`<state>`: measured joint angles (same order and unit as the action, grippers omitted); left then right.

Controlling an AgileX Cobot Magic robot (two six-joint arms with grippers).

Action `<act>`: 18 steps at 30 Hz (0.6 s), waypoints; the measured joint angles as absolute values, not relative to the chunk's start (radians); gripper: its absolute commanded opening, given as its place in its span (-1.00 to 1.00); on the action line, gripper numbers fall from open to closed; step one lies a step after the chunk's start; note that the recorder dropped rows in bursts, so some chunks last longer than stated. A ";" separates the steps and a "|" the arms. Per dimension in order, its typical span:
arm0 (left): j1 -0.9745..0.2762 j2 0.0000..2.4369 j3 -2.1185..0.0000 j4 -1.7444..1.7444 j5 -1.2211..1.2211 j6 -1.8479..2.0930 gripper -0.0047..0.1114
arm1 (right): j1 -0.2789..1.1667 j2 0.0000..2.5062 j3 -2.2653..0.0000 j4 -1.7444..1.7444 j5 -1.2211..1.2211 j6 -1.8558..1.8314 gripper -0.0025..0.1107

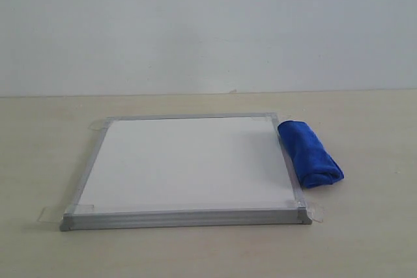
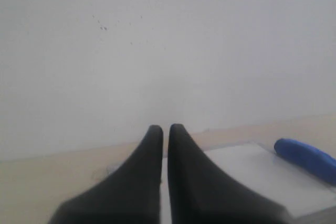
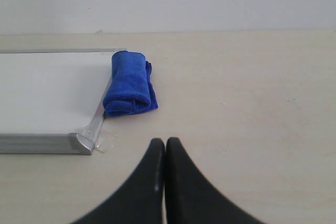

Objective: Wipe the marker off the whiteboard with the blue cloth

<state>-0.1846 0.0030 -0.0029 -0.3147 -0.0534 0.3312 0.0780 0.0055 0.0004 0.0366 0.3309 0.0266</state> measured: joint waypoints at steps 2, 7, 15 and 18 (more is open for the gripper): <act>-0.185 0.003 -0.003 -0.315 -0.008 0.342 -0.85 | 0.078 0.005 0.000 0.037 0.331 0.027 -0.96; -0.185 0.003 -0.003 -0.315 0.049 0.351 -0.85 | 0.078 0.005 0.000 0.037 0.331 0.027 -0.96; -0.185 0.003 -0.003 -0.255 0.175 0.353 -0.85 | 0.078 0.005 0.000 0.037 0.331 0.027 -0.96; -0.185 0.003 -0.003 -0.185 0.205 0.353 -0.85 | 0.078 0.005 0.000 0.037 0.331 0.027 -0.96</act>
